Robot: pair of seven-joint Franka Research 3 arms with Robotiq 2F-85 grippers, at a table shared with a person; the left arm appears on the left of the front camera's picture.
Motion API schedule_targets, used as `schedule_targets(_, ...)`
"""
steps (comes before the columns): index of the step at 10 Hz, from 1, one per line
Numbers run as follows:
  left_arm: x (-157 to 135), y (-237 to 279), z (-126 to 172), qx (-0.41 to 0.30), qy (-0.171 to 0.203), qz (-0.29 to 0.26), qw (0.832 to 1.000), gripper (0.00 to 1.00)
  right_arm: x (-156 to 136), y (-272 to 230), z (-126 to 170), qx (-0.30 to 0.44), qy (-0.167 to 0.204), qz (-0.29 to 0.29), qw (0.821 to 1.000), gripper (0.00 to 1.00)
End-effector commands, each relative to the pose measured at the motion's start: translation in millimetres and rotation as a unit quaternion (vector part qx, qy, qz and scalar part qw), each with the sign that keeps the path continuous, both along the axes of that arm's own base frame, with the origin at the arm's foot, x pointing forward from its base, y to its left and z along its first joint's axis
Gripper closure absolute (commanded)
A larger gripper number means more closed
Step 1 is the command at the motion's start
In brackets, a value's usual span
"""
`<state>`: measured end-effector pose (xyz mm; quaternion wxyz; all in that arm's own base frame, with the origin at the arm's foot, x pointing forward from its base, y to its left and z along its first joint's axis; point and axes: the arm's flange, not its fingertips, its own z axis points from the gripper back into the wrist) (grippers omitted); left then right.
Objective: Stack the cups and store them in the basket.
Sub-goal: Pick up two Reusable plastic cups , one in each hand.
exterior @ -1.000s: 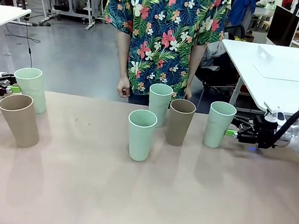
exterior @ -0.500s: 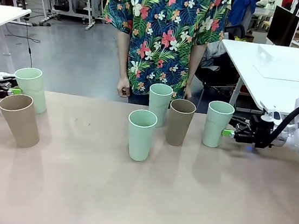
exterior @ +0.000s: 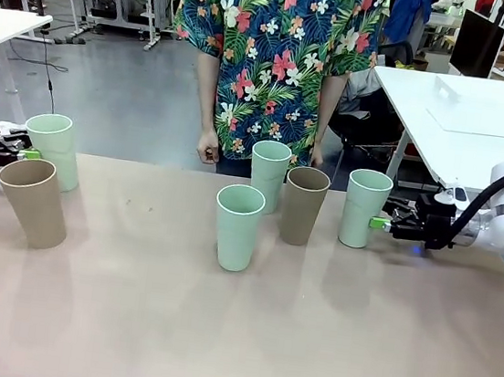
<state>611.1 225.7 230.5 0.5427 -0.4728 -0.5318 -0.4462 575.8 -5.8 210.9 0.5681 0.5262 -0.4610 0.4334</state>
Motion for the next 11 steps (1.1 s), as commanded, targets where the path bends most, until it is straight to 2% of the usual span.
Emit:
schedule_targets(1,-10.4,-12.1,-4.9,0.014,-0.008,-0.001,1.000,0.00,11.4,10.6,3.0,0.006,0.010,-0.008,1.000,0.00)
schedule_targets(7,-11.3,-25.2,-8.5,0.013,0.001,-0.010,1.000,0.00,6.4,24.9,2.0,0.007,0.022,0.027,0.999,0.00)
schedule_targets(11,-13.2,-33.7,-12.3,0.012,0.006,-0.010,1.000,0.00,4.6,38.2,0.2,0.001,0.009,0.037,0.999,0.00)
